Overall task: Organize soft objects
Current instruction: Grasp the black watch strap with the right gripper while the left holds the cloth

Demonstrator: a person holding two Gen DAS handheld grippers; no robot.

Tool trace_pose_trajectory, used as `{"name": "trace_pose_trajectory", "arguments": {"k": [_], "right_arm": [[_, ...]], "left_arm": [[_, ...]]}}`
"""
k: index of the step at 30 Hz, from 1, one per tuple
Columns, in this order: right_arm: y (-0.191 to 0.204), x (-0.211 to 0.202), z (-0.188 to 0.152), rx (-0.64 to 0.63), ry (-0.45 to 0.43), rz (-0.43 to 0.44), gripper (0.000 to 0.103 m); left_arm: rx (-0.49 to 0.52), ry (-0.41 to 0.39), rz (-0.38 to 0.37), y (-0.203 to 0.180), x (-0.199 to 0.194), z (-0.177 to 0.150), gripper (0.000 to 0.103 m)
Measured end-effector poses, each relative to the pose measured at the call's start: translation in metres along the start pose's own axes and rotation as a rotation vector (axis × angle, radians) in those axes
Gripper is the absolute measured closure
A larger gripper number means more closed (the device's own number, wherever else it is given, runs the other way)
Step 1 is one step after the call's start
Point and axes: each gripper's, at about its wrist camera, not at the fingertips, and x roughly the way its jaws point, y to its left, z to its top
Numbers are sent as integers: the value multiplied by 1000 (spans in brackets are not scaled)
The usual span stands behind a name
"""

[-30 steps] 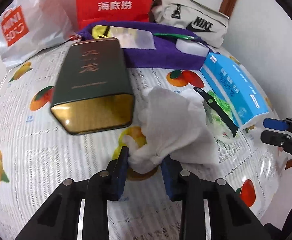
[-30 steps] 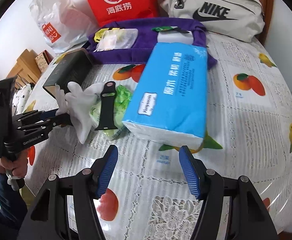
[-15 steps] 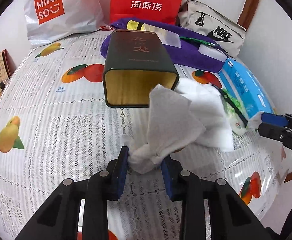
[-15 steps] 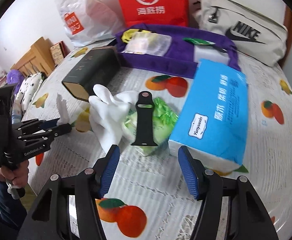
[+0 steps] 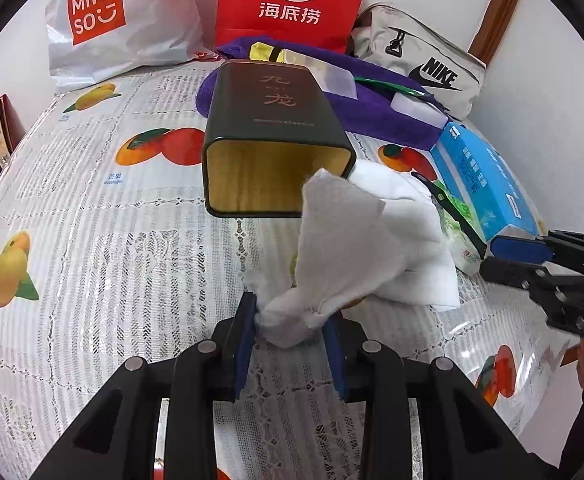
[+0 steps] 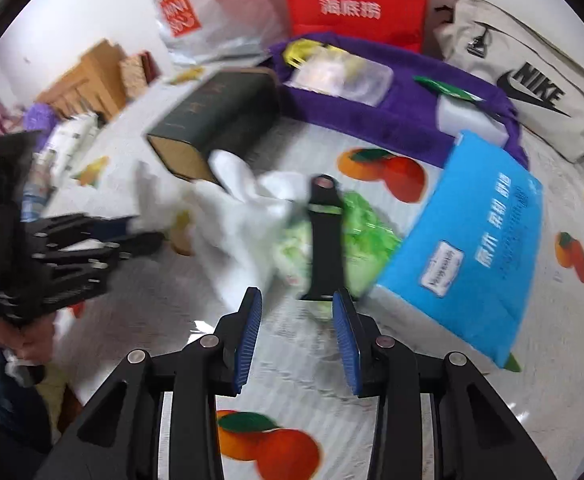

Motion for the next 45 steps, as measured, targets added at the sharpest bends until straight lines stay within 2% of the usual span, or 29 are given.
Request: {"name": "trace_pose_trajectory", "arguments": {"k": [2,6,12,15,19,24,26,30,38,40,41,45], "right_arm": [[-11,1,-2,29,15,-5,68],[-45,-3,-8,141,36,82,72],[-75,-10,-19,233,34,106,73],[-63,-11,-21,206,23,84,69],[-32,-12,-20,126,0,126,69],[-8,-8,-1,46,-58,40,69],[-7,-4,9,45,-70,25,69],[-12,14,26,60,-40,-11,69],[-17,38,40,88,-9,5,69],[-18,41,43,82,-11,9,72],[-19,41,44,76,-10,20,80],[-21,35,44,83,-14,46,81]], "left_arm": [[-2,-2,-7,1,0,-1,72],[3,-2,1,0,0,-1,72],[12,1,16,-4,1,0,72],[11,3,19,-4,2,0,72],[17,6,26,-5,2,1,72],[16,6,26,-5,2,1,71],[16,8,23,-5,3,1,71],[5,11,8,-3,3,2,71],[15,20,-1,-4,8,9,70],[17,23,-3,-5,9,10,70],[14,25,-5,-4,9,11,70],[8,30,-3,-4,9,12,70]]}}
